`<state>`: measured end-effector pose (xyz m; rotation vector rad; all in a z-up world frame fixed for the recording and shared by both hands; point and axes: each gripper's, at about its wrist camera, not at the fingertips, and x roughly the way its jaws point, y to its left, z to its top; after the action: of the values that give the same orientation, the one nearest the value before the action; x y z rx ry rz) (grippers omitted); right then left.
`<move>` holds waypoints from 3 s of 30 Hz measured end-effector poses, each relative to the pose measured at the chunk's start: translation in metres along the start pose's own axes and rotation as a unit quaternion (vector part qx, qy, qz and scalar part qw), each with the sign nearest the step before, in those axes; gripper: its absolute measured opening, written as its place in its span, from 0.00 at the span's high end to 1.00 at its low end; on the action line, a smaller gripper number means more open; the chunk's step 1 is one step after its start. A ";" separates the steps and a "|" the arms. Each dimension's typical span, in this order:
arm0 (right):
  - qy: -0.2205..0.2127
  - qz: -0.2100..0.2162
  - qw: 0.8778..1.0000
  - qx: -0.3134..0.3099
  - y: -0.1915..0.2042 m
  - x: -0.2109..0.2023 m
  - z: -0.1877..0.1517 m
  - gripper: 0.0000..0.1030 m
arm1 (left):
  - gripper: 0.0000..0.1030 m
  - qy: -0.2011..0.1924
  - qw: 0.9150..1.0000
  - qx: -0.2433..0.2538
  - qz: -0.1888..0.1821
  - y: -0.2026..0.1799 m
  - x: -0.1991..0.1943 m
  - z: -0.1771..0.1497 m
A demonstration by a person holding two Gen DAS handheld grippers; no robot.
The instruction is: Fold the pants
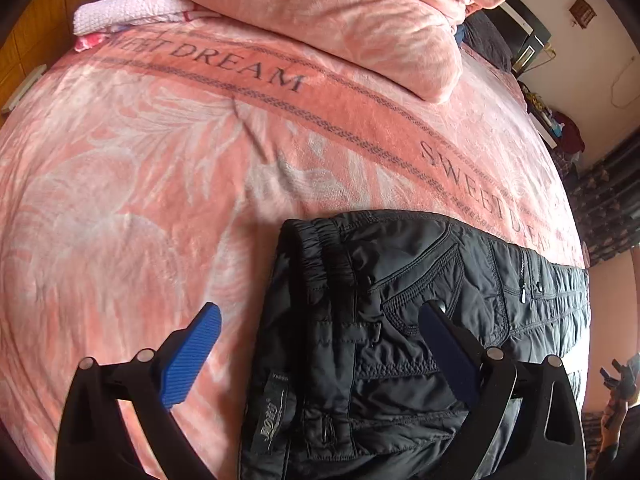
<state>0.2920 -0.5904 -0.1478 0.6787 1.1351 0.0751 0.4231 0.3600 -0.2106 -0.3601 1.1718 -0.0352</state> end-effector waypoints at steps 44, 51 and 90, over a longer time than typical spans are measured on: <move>0.065 0.010 0.994 -0.087 -0.025 0.185 0.262 0.87 | 0.66 0.030 0.999 -0.018 -0.020 0.013 0.069 0.031; 0.019 -0.024 0.993 -0.113 -0.001 0.145 0.253 0.91 | 0.83 0.022 0.999 -0.008 0.028 0.001 0.056 0.034; -0.148 -0.047 0.985 -0.076 -0.019 -0.115 0.033 0.95 | 0.86 -0.166 0.985 0.024 -0.048 -0.038 -0.170 -0.088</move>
<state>0.2644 -0.6650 -0.0565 0.4808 0.8639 -0.0196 0.2824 0.3379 -0.0770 -0.3641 0.8219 -0.0852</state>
